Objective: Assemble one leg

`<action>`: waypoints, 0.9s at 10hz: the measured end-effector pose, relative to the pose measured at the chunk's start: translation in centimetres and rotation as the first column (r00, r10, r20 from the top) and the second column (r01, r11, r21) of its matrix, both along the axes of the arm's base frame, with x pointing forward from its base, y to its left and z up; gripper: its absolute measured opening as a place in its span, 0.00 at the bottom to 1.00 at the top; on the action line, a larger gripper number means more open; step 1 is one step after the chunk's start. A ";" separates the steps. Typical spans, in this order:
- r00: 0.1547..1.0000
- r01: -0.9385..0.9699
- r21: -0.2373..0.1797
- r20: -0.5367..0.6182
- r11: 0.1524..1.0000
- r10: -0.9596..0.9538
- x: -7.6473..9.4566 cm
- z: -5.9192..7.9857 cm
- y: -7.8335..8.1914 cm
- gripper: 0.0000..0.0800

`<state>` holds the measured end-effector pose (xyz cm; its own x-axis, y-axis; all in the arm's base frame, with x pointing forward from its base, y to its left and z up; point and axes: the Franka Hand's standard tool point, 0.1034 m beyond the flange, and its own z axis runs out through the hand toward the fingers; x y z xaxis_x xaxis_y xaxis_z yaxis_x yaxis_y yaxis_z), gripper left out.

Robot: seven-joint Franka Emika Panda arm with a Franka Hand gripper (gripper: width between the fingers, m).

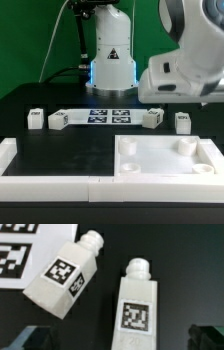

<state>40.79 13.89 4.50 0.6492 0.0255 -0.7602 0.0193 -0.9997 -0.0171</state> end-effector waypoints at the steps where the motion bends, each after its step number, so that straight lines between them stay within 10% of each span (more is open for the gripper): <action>1: 0.997 -0.001 0.001 -0.080 1.000 0.001 -0.3 -0.5 0.1 0.81; 9: 0.994 -0.008 -0.006 -0.112 1.000 0.007 -1.7 -3.0 0.9 0.81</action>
Offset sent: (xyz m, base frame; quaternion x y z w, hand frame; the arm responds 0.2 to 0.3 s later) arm -0.0038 0.0115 -0.0136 -0.0096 0.0030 0.0107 0.9999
